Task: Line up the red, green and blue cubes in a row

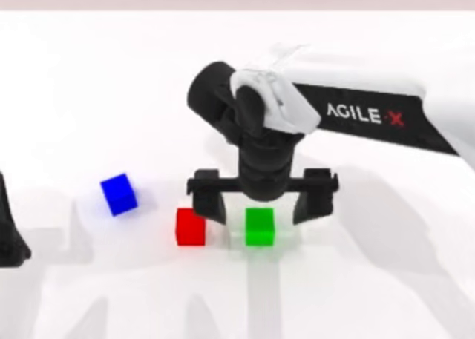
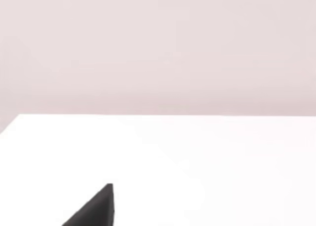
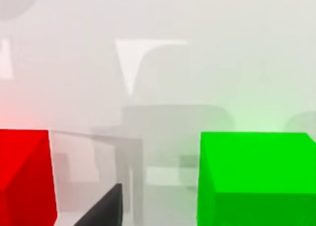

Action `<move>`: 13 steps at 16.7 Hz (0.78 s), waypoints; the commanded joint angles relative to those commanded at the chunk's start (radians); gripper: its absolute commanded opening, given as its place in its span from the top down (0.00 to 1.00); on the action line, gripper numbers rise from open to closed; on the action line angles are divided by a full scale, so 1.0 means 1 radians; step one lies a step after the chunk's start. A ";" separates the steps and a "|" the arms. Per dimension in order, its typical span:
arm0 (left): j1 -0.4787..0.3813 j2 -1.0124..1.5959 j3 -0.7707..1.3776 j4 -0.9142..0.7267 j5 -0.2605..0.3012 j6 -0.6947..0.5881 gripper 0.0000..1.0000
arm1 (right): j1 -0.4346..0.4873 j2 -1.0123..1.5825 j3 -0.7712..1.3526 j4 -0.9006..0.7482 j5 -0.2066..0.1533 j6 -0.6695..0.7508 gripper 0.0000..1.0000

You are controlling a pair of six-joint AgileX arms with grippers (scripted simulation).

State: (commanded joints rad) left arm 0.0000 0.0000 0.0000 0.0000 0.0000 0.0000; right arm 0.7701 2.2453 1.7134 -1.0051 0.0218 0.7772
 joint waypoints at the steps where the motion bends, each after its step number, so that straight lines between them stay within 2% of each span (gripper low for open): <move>1: 0.000 0.000 0.000 0.000 0.000 0.000 0.00 | 0.000 0.000 0.000 0.000 0.000 0.000 0.00; 5: 0.000 0.000 0.000 0.000 0.000 0.000 0.00 | -0.001 -0.004 0.016 -0.018 -0.001 0.001 0.00; 13: 0.000 0.000 0.000 0.000 0.000 0.000 0.00 | 0.009 -0.061 0.181 -0.242 -0.001 0.001 0.00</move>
State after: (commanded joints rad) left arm 0.0000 0.0000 0.0000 0.0000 0.0000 0.0000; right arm 0.7789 2.1845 1.8947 -1.2470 0.0212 0.7780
